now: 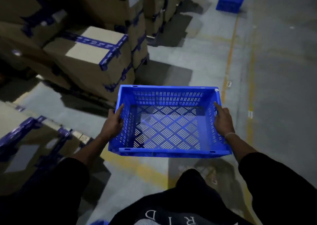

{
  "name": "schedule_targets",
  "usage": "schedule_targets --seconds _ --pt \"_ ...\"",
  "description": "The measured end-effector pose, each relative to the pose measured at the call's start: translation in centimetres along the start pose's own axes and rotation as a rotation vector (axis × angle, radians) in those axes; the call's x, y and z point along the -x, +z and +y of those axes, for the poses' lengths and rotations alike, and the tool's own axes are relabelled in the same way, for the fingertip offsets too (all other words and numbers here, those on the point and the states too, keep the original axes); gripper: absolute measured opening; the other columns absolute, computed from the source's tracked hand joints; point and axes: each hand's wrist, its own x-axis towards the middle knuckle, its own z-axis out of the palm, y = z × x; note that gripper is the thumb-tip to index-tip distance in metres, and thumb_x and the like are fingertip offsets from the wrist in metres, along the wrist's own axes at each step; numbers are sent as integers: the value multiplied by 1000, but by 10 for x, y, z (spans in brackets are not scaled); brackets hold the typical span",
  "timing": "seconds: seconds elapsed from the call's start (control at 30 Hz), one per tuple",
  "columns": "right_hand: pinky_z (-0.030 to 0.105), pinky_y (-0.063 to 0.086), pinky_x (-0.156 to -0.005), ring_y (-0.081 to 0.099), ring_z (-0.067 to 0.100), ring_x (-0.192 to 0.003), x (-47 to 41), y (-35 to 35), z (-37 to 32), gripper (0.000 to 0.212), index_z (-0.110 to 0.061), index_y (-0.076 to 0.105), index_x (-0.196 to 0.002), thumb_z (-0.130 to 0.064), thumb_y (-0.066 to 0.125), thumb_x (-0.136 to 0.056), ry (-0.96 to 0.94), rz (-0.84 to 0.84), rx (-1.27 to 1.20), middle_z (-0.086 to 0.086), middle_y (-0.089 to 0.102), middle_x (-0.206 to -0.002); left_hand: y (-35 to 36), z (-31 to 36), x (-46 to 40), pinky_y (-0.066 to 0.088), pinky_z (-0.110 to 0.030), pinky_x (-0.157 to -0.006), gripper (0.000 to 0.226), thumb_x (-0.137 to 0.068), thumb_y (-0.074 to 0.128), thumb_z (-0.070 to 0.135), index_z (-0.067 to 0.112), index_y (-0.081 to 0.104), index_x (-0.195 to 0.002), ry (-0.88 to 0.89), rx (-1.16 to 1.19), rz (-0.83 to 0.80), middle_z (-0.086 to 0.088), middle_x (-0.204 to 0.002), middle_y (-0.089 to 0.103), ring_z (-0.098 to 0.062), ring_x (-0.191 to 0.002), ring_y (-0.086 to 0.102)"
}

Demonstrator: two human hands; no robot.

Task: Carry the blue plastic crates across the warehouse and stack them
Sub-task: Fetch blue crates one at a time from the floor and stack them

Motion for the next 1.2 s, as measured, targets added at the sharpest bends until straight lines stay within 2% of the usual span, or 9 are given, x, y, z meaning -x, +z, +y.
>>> schedule_targets --seconds 0.2,0.3,0.53,0.73,0.87,1.03,1.13,1.2 --pt "44 47 -89 56 42 -101 -100 -10 35 61 -26 34 -151 -3 46 -95 77 63 -29 18 44 -121 28 53 -130 51 -46 -91 76 -93 56 9 32 26 -159 81 -3 -18 -21 -132 42 -43 -100 60" --pt "41 46 -86 55 42 -98 -153 -25 53 61 -25 34 -151 -2 44 -96 110 89 -29 19 44 -121 42 93 -192 51 -47 -88 74 -93 54 9 33 26 -158 82 -5 -37 -20 -130 42 -42 -93 61" --pt "41 46 -87 55 43 -100 -271 -78 86 59 -23 35 -151 -3 42 -96 172 108 -31 20 44 -124 65 175 -325 49 -43 -83 75 -90 57 6 29 32 -157 173 -42 -35 -16 -102 48 -38 -86 57" --pt "38 45 -85 55 43 -100 -361 -107 107 60 -20 38 -150 1 44 -94 185 150 -19 22 45 -123 86 232 -422 48 -47 -90 73 -90 57 -1 18 35 -156 255 -14 -43 -8 -93 47 -33 -99 48" --pt "39 45 -86 55 44 -101 -433 -114 118 60 -20 39 -149 1 45 -94 204 171 -13 22 45 -124 98 260 -497 47 -45 -93 69 -95 55 5 20 32 -157 256 2 -76 -6 -103 44 -34 -99 53" --pt "37 45 -82 56 44 -98 -540 -113 132 60 -19 40 -148 2 46 -93 216 208 -14 23 46 -121 118 287 -623 51 -43 -93 73 -91 58 13 29 31 -157 235 78 -165 -9 -111 46 -27 -95 58" --pt "37 46 -84 56 43 -99 -602 -119 133 61 -19 41 -148 2 47 -92 257 229 -13 23 46 -120 125 297 -706 54 -45 -92 80 -81 54 34 36 28 -157 303 119 -212 -10 -114 55 -25 -96 62" --pt "38 46 -84 56 44 -98 -640 -126 132 60 -18 41 -148 2 47 -92 266 252 -17 24 46 -119 125 319 -747 51 -42 -91 77 -84 57 28 30 31 -157 309 101 -215 -13 -112 53 -26 -96 58"
